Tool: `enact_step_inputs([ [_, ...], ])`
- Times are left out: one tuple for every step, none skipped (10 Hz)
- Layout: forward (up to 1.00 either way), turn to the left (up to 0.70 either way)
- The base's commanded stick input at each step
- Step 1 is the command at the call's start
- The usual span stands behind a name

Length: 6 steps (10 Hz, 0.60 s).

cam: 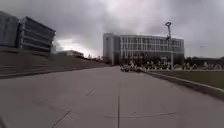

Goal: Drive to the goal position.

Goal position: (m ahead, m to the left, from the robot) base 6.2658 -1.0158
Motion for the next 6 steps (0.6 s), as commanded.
enact_step_inputs([
  [0.49, -0.01],
  [0.49, -0.02],
  [0.49, -0.02],
  [0.49, 0.00],
  [0.49, -0.01],
  [0.49, -0.01],
])
